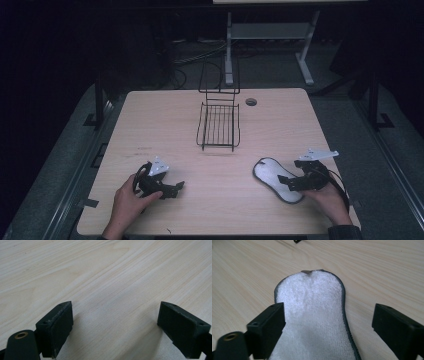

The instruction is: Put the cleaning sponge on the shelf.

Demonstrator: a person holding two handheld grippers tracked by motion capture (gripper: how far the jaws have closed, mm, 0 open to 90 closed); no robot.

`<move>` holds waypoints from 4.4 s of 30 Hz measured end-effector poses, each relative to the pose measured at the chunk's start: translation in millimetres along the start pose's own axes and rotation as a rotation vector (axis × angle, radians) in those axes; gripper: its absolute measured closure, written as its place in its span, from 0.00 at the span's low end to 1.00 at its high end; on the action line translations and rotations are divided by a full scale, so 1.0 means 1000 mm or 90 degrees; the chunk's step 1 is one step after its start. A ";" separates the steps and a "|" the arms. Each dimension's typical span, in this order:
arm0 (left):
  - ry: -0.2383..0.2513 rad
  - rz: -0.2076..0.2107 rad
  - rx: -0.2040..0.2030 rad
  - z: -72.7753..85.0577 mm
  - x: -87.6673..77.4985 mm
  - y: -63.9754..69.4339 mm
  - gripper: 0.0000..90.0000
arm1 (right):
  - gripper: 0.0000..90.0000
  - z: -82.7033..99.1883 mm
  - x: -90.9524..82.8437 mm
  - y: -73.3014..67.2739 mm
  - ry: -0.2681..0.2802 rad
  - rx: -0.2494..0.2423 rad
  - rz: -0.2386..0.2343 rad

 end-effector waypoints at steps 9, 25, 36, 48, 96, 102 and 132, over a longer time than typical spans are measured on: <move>0.000 0.000 0.000 0.000 0.000 0.000 0.14 | 0.05 -0.001 0.011 -0.006 -0.022 -0.024 -0.013; 0.000 0.000 0.000 0.000 0.000 0.000 0.14 | 0.04 -0.004 0.026 -0.015 -0.056 -0.050 -0.011; 0.000 0.000 0.000 0.000 0.000 0.000 0.14 | 0.05 -0.004 0.034 -0.020 -0.079 -0.072 -0.007; 0.000 0.000 0.000 0.000 0.000 0.000 0.14 | 0.17 -0.005 0.034 -0.023 -0.090 -0.084 -0.026; 0.000 0.000 0.000 0.000 0.000 0.000 0.14 | 0.59 -0.015 0.001 -0.005 -0.015 -0.024 -0.044; 0.000 0.000 0.000 0.000 0.000 0.000 0.14 | 0.60 -0.016 -0.001 -0.005 -0.010 -0.023 -0.044; -0.001 -0.001 0.002 0.000 0.000 0.000 0.14 | 0.84 -0.029 -0.018 -0.011 0.011 -0.039 -0.067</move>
Point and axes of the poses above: each handheld gripper's, and its own axes: x roughly forward along the jaws, z roughly out of its underside, y roughly to its right, the point moved 1 cm from there along x, roughly forward along the jaws, and after that the axes turned 12 degrees about z, right-handed, at the moved point
